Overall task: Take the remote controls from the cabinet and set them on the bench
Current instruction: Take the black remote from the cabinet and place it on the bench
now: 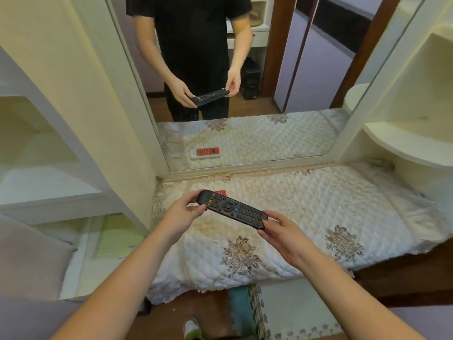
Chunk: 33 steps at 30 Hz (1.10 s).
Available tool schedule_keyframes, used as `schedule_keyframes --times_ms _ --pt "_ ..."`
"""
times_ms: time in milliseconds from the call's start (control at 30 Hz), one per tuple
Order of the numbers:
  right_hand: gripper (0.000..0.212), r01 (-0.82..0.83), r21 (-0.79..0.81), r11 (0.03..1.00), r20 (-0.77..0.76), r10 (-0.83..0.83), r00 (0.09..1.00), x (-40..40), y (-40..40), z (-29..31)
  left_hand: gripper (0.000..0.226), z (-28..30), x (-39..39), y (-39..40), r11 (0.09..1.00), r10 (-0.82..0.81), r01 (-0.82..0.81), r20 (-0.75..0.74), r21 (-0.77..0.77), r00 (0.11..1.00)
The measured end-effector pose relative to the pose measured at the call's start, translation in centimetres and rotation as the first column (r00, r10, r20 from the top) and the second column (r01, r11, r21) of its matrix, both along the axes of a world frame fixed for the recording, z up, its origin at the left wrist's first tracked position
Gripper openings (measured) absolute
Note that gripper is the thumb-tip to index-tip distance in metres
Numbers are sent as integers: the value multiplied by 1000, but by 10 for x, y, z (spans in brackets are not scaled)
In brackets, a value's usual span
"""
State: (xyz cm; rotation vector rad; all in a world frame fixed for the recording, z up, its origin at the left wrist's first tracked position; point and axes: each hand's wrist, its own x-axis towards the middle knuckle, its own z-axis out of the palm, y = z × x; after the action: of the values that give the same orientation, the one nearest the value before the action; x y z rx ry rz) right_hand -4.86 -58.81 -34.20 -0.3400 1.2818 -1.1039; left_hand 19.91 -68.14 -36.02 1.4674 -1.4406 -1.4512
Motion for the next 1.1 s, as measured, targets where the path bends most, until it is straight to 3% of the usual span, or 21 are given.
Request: schedule_keyframes --times_ms 200,433,767,1100 --pt "25 126 14 992 -15 -126 992 35 6 -1 46 -10 12 -35 997 -45 49 -73 55 996" --pt "23 160 42 986 -131 -153 979 74 8 -11 32 -9 5 -62 988 -139 144 -78 51 987" --pt "18 192 114 975 -123 -178 976 74 2 -36 38 -23 -24 -92 938 -342 331 126 103 931" --pt "19 99 263 960 -205 -45 978 29 -35 -94 55 -36 -70 -123 897 -441 417 358 146 823"
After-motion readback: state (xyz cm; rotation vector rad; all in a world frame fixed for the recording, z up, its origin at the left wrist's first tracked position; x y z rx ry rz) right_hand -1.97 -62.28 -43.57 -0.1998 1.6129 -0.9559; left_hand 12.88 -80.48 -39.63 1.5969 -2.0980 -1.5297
